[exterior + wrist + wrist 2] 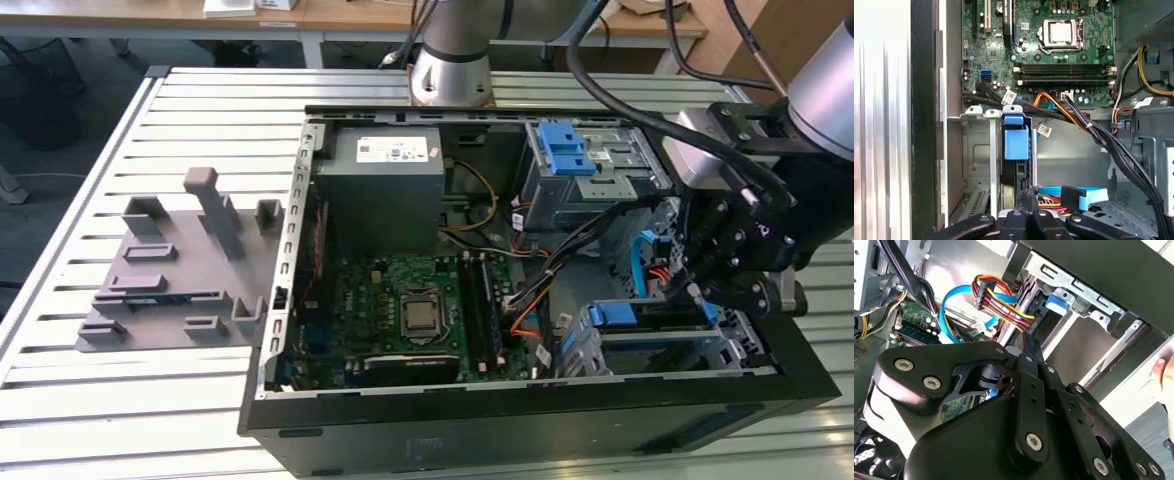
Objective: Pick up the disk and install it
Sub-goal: 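Insert the second disk wire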
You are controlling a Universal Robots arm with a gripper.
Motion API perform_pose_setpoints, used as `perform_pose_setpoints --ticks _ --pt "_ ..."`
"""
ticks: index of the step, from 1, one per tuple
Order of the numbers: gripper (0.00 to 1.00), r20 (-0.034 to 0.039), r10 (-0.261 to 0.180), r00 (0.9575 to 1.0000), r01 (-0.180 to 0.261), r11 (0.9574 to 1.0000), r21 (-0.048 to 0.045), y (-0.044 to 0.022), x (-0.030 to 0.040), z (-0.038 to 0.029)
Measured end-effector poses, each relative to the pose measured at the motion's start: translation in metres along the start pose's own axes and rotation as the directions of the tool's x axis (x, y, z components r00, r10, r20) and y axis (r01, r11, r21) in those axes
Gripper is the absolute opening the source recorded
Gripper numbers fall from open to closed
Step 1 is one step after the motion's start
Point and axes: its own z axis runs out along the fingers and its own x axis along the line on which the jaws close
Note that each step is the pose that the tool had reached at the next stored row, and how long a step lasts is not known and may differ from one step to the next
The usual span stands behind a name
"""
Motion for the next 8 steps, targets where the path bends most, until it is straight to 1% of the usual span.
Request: perform_pose_setpoints --ticks 2,8 --pt "0.11 0.0003 0.0 1.0 0.0 1.0 0.0001 0.0009 -0.0002 -0.0029" --pt "0.11 0.0003 0.0 1.0 0.0 1.0 0.0 0.0022 -0.0037 -0.0157"
